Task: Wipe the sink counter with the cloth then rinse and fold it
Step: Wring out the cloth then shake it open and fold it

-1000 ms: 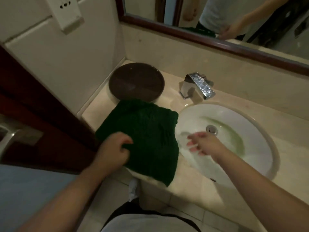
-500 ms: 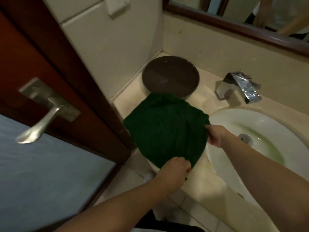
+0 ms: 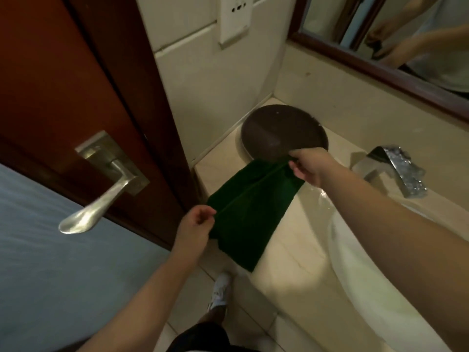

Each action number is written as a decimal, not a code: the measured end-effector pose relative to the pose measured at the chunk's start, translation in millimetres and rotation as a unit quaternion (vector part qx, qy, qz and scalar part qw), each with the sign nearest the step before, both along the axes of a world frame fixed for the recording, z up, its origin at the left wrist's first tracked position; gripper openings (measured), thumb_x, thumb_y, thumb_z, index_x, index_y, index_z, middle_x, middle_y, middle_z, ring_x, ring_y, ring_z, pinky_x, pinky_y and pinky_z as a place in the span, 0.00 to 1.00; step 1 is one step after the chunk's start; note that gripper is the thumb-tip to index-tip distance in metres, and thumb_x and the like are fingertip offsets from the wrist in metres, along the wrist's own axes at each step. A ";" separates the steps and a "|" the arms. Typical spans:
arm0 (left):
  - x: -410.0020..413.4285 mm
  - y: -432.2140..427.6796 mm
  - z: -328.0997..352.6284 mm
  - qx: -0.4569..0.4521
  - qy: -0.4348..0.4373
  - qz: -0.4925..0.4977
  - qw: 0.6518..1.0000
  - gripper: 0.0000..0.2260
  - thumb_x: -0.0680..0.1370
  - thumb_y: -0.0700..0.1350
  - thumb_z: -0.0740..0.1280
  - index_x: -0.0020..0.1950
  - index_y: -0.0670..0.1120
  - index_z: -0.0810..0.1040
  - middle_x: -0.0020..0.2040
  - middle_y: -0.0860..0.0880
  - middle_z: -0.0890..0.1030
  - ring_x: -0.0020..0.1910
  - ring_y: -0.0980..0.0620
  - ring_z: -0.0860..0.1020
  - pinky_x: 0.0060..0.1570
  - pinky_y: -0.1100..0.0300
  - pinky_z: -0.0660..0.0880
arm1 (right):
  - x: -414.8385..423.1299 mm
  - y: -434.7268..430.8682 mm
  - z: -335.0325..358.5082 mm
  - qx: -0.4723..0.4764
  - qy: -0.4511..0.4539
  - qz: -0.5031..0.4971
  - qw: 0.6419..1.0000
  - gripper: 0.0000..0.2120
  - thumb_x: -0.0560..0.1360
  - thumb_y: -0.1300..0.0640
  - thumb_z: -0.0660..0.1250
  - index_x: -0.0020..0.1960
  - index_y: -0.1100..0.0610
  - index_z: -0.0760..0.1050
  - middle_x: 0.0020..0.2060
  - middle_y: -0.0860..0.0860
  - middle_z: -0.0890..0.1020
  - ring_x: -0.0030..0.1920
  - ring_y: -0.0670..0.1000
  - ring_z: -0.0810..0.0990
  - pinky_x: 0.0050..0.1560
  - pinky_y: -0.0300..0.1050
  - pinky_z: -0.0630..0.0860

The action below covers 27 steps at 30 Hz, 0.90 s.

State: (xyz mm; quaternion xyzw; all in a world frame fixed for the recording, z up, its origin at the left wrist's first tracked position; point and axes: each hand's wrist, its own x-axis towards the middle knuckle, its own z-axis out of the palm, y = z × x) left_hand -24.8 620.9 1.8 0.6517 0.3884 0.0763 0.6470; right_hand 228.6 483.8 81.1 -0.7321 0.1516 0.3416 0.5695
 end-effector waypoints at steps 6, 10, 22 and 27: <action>24.9 38.8 -31.7 0.002 0.074 0.057 0.996 0.12 0.80 0.44 0.65 0.63 0.49 0.73 0.61 0.49 0.76 0.53 0.53 0.75 0.45 0.62 0.71 | -3.5 38.0 -13.7 -0.080 -0.010 0.064 0.995 0.17 0.78 0.49 0.67 0.58 0.60 0.72 0.45 0.58 0.81 0.35 0.52 0.83 0.29 0.41 0.80; 28.6 46.1 -54.4 -0.061 0.094 -0.013 0.994 0.28 0.78 0.53 0.66 0.76 0.49 0.61 0.71 0.50 0.67 0.68 0.50 0.68 0.62 0.56 0.68 | -45.6 -7.3 -34.0 -0.244 -0.068 0.182 0.950 0.15 0.79 0.49 0.64 0.45 0.62 0.77 0.30 0.55 0.79 0.21 0.49 0.75 0.21 0.34 0.71; 30.5 54.2 -41.0 0.029 0.124 -0.098 0.987 0.06 0.79 0.43 0.65 0.49 0.41 0.77 0.42 0.45 0.79 0.43 0.47 0.77 0.38 0.59 0.70 | -170.4 -30.8 -79.3 -0.255 -0.178 0.249 0.917 0.07 0.79 0.52 0.62 0.44 0.54 0.70 0.37 0.51 0.77 0.40 0.53 0.76 0.38 0.45 0.72; -1.2 16.3 7.0 -0.003 0.076 -0.113 0.991 0.07 0.80 0.41 0.64 0.57 0.49 0.75 0.46 0.46 0.82 0.43 0.49 0.82 0.37 0.62 0.76 | -191.8 -68.8 -54.5 -0.053 0.004 -0.014 0.998 0.04 0.80 0.61 0.61 0.54 0.57 0.68 0.50 0.57 0.79 0.47 0.56 0.82 0.38 0.52 0.83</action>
